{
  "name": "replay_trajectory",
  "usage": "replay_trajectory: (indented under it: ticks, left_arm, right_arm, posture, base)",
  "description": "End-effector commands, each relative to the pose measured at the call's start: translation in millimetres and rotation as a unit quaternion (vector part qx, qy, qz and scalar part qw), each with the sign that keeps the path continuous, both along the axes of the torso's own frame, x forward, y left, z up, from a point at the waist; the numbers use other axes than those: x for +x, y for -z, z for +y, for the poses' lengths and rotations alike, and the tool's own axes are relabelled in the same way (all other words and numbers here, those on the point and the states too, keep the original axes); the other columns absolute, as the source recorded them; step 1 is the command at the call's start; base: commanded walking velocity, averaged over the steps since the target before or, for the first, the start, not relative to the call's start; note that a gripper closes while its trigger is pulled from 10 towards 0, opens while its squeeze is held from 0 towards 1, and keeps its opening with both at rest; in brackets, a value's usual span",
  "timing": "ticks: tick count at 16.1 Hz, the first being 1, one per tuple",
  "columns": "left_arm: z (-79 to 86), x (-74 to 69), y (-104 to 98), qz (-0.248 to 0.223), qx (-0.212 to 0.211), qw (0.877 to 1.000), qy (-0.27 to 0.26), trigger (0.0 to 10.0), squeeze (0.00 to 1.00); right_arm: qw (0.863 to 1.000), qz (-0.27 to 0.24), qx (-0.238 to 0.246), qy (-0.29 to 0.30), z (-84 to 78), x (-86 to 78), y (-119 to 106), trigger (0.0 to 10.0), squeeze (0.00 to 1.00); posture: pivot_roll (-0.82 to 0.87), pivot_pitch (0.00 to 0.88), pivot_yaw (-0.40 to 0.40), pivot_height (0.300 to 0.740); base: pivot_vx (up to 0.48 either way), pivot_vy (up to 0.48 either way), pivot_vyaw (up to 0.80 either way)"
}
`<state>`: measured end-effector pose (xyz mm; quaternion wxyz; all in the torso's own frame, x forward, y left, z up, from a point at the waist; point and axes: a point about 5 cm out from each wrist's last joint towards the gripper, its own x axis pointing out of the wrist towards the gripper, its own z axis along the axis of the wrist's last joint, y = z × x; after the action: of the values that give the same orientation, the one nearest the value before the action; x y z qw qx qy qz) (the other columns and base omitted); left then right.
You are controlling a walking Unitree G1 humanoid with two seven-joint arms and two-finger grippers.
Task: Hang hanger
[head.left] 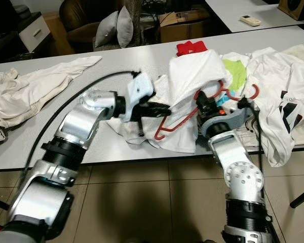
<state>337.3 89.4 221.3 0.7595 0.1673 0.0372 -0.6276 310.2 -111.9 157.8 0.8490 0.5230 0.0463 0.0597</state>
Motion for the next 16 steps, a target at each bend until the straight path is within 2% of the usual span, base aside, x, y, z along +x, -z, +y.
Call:
replay_trajectory:
  ticks: [1,3,4,6,8,9,11,12,13,14,15,16]
  left_arm:
    - [0.1,-4.2,-13,0.006,-0.021,1.000,0.023,0.0,0.00]
    - [-8.4,-16.8,-14,0.051,-0.032,0.996,0.068,0.0,0.00]
    - [-8.6,-19.4,-11,0.052,-0.020,0.995,0.077,0.0,0.00]
    - [-10.2,-15.7,-9,0.046,-0.021,0.997,0.059,0.0,0.00]
    - [-17.5,-10.2,-22,0.065,-0.075,0.994,0.037,0.0,0.00]
    - [-19.9,-11.2,-26,0.076,-0.086,0.992,0.043,0.0,0.00]
    - [-16.2,-10.8,-19,0.069,-0.050,0.996,0.032,0.0,0.00]
    - [-14.6,-7.6,-19,0.072,-0.062,0.995,0.013,0.0,0.00]
    - [-22.0,-5.9,-35,0.095,-0.135,0.986,0.007,0.0,0.00]
    - [-29.4,-5.1,-48,0.110,-0.185,0.977,0.008,0.0,0.00]
    - [-34.0,-2.9,-53,0.111,-0.200,0.973,0.001,0.0,0.00]
    - [-44.6,5.0,-57,0.101,-0.210,0.972,-0.033,0.0,0.00]
  right_arm:
    - [0.996,-0.011,0.089,-0.018,38.6,1.5,-13,10.0,0.00]
    - [0.995,-0.010,0.101,-0.014,40.0,4.9,-13,10.0,0.00]
    - [0.994,-0.011,0.105,-0.013,40.4,5.8,-14,10.0,0.00]
    - [0.994,-0.016,0.103,-0.015,41.4,7.3,-17,10.0,0.00]
    - [0.995,-0.015,0.092,-0.019,44.0,7.8,-17,10.0,0.00]
    - [0.996,-0.014,0.092,-0.017,44.6,7.9,-16,10.0,0.00]
    - [0.994,-0.018,0.109,-0.003,40.1,9.4,-19,10.0,0.00]
    - [0.993,-0.020,0.116,0.004,36.1,10.7,-20,10.0,0.00]
    - [0.995,-0.018,0.102,-0.001,36.3,10.8,-20,10.0,0.00]
    - [0.996,-0.013,0.089,-0.008,38.8,10.5,-19,10.0,0.00]
    - [0.997,-0.008,0.082,-0.011,41.2,10.1,-18,10.0,0.00]
    - [0.998,0.003,0.061,-0.013,45.8,8.7,-17,10.0,0.00]
  posture:
    - [0.03,0.000,0.180,0.740]
    - [0.04,0.000,0.179,0.740]
    - [0.04,0.000,0.182,0.740]
    - [0.04,0.000,0.184,0.740]
    - [0.04,0.000,0.185,0.740]
    - [0.04,0.000,0.185,0.740]
    - [0.03,0.000,0.189,0.740]
    - [0.03,0.000,0.190,0.740]
    - [0.03,0.000,0.184,0.740]
    - [0.03,0.000,0.184,0.740]
    - [0.03,0.000,0.184,0.740]
    - [0.04,0.000,0.185,0.740]
  base:
    - [0.000,0.000,0.00]
    - [0.000,0.000,0.00]
    - [0.000,0.000,0.00]
    - [0.000,0.000,0.00]
    - [0.000,0.000,0.00]
    - [0.000,0.000,0.00]
    - [0.000,0.000,0.00]
    - [0.000,0.000,0.00]
    - [0.000,0.000,0.00]
    - [0.000,0.000,0.00]
    - [0.000,0.000,0.00]
    - [0.000,0.000,0.00]
